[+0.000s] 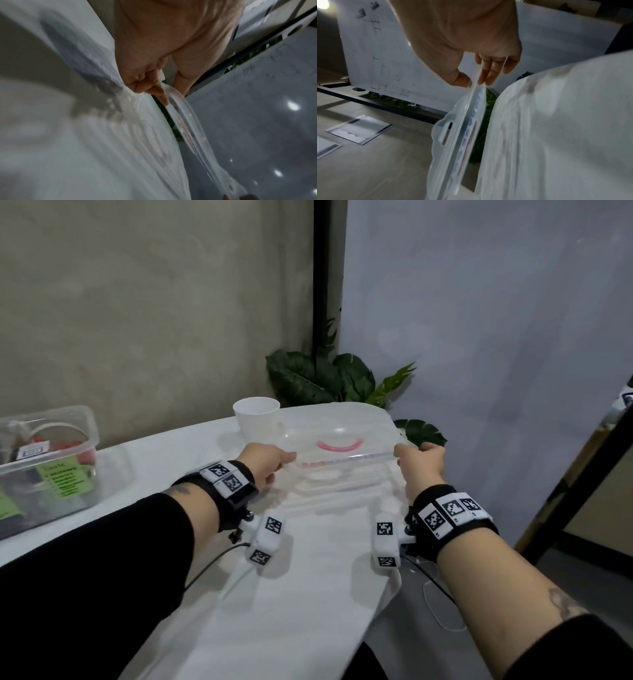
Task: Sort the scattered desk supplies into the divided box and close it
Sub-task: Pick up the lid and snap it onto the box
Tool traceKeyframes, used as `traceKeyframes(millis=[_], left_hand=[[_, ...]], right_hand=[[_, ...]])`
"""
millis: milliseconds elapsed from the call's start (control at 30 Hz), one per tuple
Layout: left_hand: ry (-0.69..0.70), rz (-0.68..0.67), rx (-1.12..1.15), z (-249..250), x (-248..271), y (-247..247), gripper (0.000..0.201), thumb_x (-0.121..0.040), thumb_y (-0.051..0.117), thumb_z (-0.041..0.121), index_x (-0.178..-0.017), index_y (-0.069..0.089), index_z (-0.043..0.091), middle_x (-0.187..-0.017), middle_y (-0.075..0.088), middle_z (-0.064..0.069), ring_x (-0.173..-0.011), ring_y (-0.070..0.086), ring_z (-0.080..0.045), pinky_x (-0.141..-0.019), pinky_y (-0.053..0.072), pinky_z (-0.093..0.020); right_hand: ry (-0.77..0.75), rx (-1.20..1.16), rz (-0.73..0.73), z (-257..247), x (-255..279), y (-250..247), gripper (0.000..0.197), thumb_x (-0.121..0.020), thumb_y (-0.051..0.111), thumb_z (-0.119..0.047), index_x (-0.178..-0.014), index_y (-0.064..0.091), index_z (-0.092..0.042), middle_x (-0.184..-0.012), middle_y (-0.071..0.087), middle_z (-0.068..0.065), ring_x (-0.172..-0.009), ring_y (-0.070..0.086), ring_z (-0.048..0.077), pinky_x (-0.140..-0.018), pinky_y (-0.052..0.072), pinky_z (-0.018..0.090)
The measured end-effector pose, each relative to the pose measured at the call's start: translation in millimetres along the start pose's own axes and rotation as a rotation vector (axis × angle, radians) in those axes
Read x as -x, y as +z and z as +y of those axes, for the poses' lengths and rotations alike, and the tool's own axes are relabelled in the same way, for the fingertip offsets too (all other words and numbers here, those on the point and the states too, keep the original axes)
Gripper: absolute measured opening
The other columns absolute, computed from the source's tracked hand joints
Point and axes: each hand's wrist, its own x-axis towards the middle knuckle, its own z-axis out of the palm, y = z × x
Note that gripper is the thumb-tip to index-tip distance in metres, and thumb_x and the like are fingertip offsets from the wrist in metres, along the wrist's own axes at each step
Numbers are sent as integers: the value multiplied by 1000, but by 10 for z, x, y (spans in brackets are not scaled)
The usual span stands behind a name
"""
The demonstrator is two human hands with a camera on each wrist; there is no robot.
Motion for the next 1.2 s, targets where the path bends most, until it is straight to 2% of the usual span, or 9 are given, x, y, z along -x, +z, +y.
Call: traceKeyframes(millis=[133,233,333,433,567,700,933,1067,1200], left_hand=[[153,-46,159,216,206,-462,31,-92,59,3,-108,59,30,-94,67,7,-75,56,-7,-61,33,-26],[186,-23,338,413,442,-856,33,-98,44,18,-121,60,36,-109,64,5,-79,54,-11,-69,37,-28],[143,-152,475,540,636,-1370,74,-88,18,74,-147,39,34,-152,39,-14,-132,40,-39,-111,21,-52],[147,-257,642,600,851,-1865,117,-63,15,98,-156,11,28,-157,18,-26,-137,14,-62,-112,8,-70],[144,-305,675,606,1161,-2392,75,-81,57,48,-129,45,-9,-133,54,-31,-120,57,-44,-102,46,-52],[233,-122,599,503,1378,-2876,43,-69,66,18,-106,68,-5,-108,70,-19,-90,72,-27,-84,58,-32],[262,33,788,136,1597,-3522,67,-76,71,27,-133,54,-5,-117,60,-14,-103,64,-24,-79,61,-36],[315,32,775,-43,1627,-3618,42,-78,73,22,-115,62,6,-87,62,-6,-85,65,-23,-85,59,-41],[311,190,536,-47,1637,-3617,28,-88,58,-3,-114,63,4,-91,75,-13,-77,74,-23,-72,61,-33]], right_hand=[[-29,-33,-167,-115,252,212,58,-79,66,-7,-134,52,-16,-125,61,14,-99,58,27,-66,44,30],[46,-222,-366,-289,541,401,34,-94,52,-26,-126,58,-17,-130,56,8,-118,56,33,-86,50,43],[252,-525,-664,-465,799,578,84,-84,51,-67,-149,39,-14,-148,36,14,-125,48,45,-101,45,57],[393,-692,-791,-593,1113,805,115,-71,67,-71,-158,13,-17,-159,13,27,-128,45,54,-101,46,59],[415,-713,-884,-648,1486,1157,59,-90,62,-18,-139,42,8,-133,55,31,-93,72,35,-69,63,35],[270,-641,-974,-529,1775,1498,10,-90,57,-2,-98,61,3,-85,70,15,-69,72,22,-66,62,26],[136,-629,-883,-353,2356,2180,31,-88,59,5,-117,55,-7,-110,66,21,-80,71,24,-68,60,30],[184,-611,-812,-287,2861,2484,92,-84,64,12,-155,16,-20,-119,61,11,-98,67,25,-95,54,41],[208,-521,-1003,-205,3239,2697,78,-74,77,5,-137,40,-20,-112,71,17,-87,71,27,-76,59,40]])
